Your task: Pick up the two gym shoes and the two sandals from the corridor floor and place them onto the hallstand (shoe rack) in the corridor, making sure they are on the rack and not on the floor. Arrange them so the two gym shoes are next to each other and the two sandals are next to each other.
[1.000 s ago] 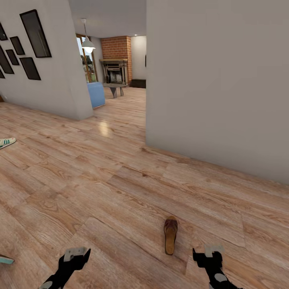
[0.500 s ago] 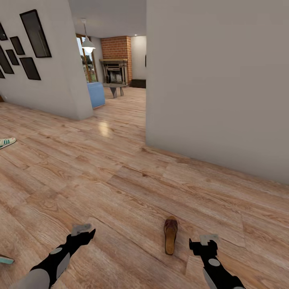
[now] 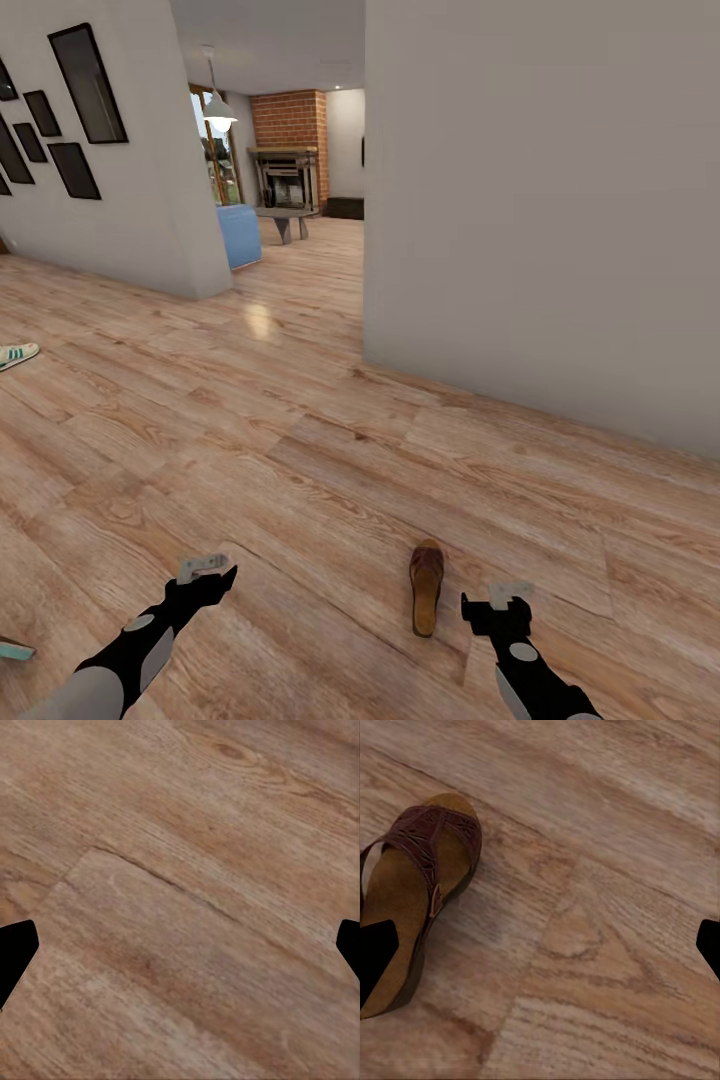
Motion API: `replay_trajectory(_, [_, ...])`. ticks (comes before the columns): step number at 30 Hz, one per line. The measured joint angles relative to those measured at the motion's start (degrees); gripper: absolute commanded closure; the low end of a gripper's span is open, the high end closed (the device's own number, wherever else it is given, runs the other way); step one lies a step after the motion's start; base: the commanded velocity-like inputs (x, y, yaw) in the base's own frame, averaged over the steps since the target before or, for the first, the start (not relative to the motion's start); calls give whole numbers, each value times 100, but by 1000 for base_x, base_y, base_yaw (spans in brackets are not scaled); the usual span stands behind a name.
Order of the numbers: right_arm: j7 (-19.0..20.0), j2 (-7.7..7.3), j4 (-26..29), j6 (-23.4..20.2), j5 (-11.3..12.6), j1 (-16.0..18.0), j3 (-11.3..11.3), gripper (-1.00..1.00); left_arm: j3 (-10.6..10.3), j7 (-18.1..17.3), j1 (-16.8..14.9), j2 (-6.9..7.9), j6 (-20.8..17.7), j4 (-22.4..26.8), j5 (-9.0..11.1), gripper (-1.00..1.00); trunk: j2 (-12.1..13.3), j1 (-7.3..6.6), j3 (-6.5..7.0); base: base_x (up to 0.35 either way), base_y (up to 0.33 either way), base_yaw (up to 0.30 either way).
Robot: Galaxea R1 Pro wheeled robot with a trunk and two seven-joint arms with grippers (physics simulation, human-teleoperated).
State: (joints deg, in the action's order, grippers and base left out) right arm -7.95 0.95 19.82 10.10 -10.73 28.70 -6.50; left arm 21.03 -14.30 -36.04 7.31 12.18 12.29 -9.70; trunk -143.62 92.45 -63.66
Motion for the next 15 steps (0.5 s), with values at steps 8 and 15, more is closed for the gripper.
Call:
replay_trajectory(8, [1, 5, -6, -2, 7, -1, -7, -100, 21, -2, 2, -8, 29, -2, 0, -100, 0, -1, 0, 133, 232, -219])
replay_trajectory(15, [-9, 11, -6, -2, 8, -1, -7, -100, 26, -3, -2, -10, 33, -3, -4, -100, 0, 0, 0, 112, 190, -281])
